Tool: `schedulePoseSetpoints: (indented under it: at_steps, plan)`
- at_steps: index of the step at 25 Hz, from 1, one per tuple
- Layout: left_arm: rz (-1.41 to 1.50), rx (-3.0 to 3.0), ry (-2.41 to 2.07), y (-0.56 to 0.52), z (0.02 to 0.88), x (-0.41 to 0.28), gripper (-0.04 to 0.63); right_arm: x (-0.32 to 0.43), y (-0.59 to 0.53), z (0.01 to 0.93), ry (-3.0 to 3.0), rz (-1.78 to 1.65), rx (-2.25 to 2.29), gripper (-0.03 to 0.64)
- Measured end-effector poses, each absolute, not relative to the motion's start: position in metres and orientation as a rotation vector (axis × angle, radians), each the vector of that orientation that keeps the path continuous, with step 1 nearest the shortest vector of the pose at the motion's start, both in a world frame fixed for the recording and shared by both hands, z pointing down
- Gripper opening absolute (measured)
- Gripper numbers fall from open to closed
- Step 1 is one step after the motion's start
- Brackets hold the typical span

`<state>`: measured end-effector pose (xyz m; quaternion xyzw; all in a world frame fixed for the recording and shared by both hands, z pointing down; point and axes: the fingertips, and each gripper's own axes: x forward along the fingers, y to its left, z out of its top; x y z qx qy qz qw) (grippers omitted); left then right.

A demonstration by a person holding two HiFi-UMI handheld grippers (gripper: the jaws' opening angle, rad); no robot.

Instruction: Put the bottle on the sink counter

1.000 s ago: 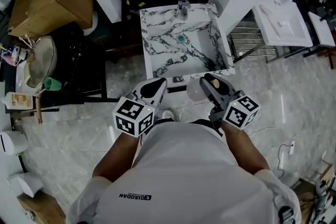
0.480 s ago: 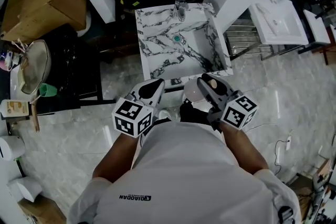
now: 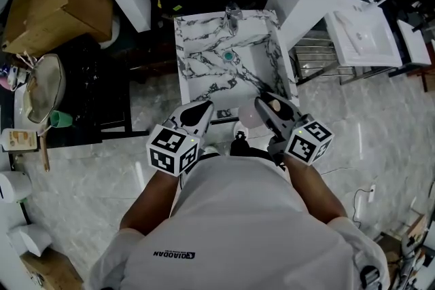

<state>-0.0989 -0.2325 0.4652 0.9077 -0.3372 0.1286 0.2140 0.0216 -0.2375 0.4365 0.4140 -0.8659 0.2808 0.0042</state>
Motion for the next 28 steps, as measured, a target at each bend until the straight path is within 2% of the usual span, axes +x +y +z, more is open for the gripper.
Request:
schedulePoseSetpoints:
  at_steps: [28]
  plan:
    - [0.443, 2.44, -1.037, -0.322, 0.487, -0.04, 0.015, 0.085, -0.347, 0.478, -2.643, 0.774, 1.19, 0.127]
